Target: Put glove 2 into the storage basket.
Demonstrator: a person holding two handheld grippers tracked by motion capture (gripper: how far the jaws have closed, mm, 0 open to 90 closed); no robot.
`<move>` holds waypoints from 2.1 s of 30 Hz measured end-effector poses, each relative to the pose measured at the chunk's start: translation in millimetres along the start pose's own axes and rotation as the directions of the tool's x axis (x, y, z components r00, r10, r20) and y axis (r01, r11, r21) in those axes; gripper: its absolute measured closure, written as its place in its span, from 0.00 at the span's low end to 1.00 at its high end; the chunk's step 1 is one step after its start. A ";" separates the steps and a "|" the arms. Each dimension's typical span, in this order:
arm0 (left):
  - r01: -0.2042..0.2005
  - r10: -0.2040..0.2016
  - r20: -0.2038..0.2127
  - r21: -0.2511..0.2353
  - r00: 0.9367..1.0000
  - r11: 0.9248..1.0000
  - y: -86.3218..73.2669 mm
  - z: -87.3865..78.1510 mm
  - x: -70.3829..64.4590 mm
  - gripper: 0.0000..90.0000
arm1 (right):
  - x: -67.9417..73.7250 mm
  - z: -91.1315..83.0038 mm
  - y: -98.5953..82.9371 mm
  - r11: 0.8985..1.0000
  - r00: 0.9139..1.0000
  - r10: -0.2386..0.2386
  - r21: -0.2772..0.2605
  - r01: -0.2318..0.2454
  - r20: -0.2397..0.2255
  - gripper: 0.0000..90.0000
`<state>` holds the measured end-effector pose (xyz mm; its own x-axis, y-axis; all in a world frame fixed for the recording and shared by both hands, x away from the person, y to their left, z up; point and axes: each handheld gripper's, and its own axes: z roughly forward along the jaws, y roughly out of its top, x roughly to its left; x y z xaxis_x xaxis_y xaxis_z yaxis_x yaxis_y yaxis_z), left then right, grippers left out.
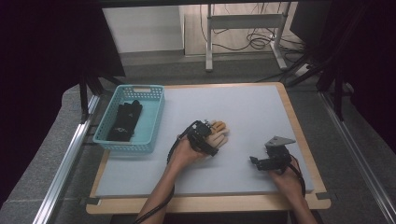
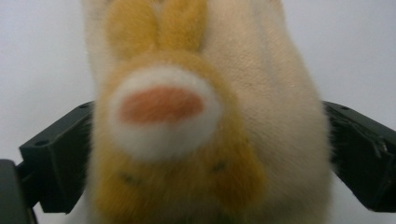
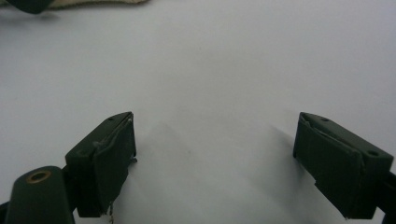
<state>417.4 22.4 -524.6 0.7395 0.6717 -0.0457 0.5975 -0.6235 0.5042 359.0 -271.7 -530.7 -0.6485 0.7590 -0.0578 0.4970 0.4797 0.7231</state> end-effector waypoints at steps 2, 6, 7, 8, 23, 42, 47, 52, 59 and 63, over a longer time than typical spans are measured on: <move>-0.001 0.001 -0.005 -0.006 1.000 1.000 -0.1 -1.5 -1.6 0.04 | 0.0 -0.1 0.0 1.000 1.000 0.000 0.000 0.000 0.000 0.14; -0.007 0.007 -0.008 -0.013 1.000 1.000 -1.5 -7.2 -3.0 0.20 | 0.0 0.0 0.0 1.000 1.000 0.000 0.000 0.000 0.000 0.14; 0.002 -0.002 -0.012 -0.018 1.000 1.000 -1.8 -8.5 -3.3 0.26 | 0.0 0.0 0.0 1.000 1.000 0.000 0.000 0.000 0.000 0.14; 0.005 -0.005 -0.016 -0.018 1.000 1.000 -1.8 -10.1 -3.6 0.32 | 0.0 0.0 0.0 1.000 1.000 -0.001 0.000 0.001 0.000 0.14; 0.098 -0.098 0.000 -0.048 0.995 0.994 -2.1 -28.3 4.3 0.61 | 0.0 0.0 0.0 1.000 1.000 0.000 0.001 0.000 -0.001 0.14; 0.200 -0.222 -0.140 -0.152 0.965 0.968 -4.1 -122.1 58.2 0.61 | 0.0 -0.1 -0.1 1.000 1.000 -0.001 0.000 0.001 0.001 0.14; 0.242 -0.272 -0.180 -0.174 0.945 0.955 -13.3 -140.1 79.6 0.60 | 0.0 -0.1 0.0 1.000 1.000 -0.001 0.000 0.001 0.000 0.14; 0.276 -0.319 -0.235 -0.195 0.918 0.941 -24.1 -160.7 101.3 0.60 | -0.1 -0.1 0.0 1.000 1.000 -0.001 0.000 0.001 0.000 0.14; 0.337 -0.390 -0.302 -0.215 0.870 0.917 -42.4 -183.2 128.3 0.60 | -0.2 0.0 0.0 1.000 1.000 -0.001 0.001 0.001 0.000 0.14; 0.369 -0.424 -0.328 -0.217 0.845 0.904 -53.9 -185.6 145.3 0.60 | -0.3 0.0 0.0 1.000 1.000 0.000 0.001 0.000 -0.001 0.14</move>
<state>435.0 227.9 -398.4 0.2697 0.9625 0.0303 0.7457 -0.2287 0.6258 359.2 -271.9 -530.7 -0.6490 0.7586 -0.0578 0.4974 0.4805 0.7223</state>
